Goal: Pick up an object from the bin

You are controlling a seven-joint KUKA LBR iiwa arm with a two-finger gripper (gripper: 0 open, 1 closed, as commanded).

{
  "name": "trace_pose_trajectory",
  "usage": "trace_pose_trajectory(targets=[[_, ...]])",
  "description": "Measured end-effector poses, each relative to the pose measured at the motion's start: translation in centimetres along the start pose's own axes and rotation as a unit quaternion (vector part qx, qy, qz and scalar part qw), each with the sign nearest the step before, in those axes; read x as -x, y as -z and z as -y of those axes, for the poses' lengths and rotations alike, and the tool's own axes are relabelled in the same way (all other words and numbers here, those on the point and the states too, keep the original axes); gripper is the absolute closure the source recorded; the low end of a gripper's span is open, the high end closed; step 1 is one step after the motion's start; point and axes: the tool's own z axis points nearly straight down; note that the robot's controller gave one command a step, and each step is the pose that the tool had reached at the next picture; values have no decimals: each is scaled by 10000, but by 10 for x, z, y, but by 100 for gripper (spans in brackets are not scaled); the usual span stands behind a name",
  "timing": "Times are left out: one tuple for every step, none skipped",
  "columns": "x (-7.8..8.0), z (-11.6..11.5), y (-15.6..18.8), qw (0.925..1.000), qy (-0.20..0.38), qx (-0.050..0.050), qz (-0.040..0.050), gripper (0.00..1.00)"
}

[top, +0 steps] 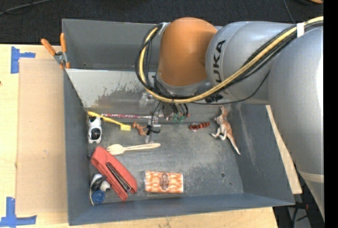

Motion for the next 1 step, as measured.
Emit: trace_pose_trajectory(targets=[[2,1,5,10000,-12,4,37,0]])
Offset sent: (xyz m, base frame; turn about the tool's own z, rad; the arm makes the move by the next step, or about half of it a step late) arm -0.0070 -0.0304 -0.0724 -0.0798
